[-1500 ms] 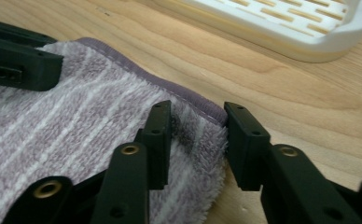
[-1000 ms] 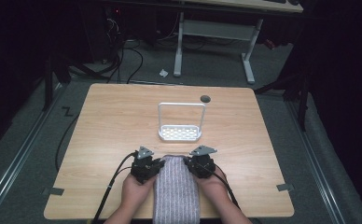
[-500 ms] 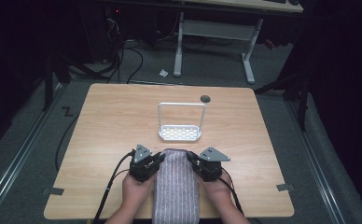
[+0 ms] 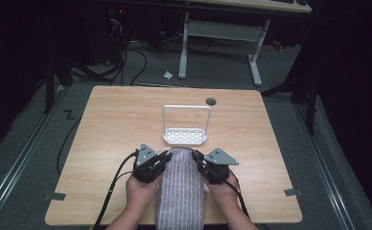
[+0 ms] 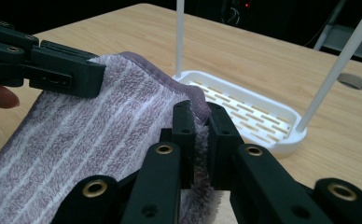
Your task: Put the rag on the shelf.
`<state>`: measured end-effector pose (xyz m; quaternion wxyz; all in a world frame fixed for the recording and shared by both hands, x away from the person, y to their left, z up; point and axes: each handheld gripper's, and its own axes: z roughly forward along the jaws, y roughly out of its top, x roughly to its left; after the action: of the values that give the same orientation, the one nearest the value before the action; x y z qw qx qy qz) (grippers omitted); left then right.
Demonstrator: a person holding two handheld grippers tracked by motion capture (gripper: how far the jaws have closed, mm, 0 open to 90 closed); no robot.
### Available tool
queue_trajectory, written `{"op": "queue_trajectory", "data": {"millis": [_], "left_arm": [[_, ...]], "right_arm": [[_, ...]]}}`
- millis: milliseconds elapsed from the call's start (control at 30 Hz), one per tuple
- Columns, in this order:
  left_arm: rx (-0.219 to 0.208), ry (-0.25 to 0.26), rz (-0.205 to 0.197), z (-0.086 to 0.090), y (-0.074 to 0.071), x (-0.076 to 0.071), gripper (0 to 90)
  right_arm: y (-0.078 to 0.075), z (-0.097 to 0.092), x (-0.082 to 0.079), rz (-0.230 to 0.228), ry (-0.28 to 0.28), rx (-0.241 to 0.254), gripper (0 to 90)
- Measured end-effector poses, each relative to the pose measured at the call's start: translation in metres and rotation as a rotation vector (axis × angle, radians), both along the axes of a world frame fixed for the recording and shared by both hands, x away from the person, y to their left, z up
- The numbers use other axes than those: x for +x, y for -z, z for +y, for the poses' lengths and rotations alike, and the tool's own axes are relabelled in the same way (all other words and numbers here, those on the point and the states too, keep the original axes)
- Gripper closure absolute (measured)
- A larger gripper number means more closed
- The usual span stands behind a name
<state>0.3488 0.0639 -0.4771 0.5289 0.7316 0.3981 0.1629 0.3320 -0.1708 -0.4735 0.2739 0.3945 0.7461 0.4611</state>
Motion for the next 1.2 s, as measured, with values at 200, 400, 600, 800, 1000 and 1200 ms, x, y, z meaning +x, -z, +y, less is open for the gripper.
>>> {"op": "queue_trajectory", "data": {"millis": [200,400,600,800,1000,1200], "left_arm": [[-0.033,-0.001,-0.024,-0.003,-0.011,0.001,81.5],[-0.042,-0.003,-0.057,-0.006,-0.026,0.004,81.5],[-0.046,-0.009,-0.102,-0.008,-0.043,0.0,81.5],[-0.074,-0.008,-0.13,-0.008,-0.055,0.0,81.4],[-0.061,0.008,-0.164,-0.009,-0.068,0.0,81.3],[-0.065,0.026,-0.187,-0.008,-0.08,0.002,81.3]], "right_arm": [[-0.012,-0.004,0.0,-0.036,0.015,0.006,83.8],[-0.024,-0.007,0.002,-0.069,0.025,0.019,83.8],[-0.04,-0.009,0.0,-0.107,0.026,0.037,83.8],[-0.054,-0.01,-0.001,-0.142,0.028,0.042,83.7],[-0.066,-0.01,-0.001,-0.167,0.033,0.045,83.7],[-0.079,-0.01,0.0,-0.195,0.041,0.053,83.7]]}}
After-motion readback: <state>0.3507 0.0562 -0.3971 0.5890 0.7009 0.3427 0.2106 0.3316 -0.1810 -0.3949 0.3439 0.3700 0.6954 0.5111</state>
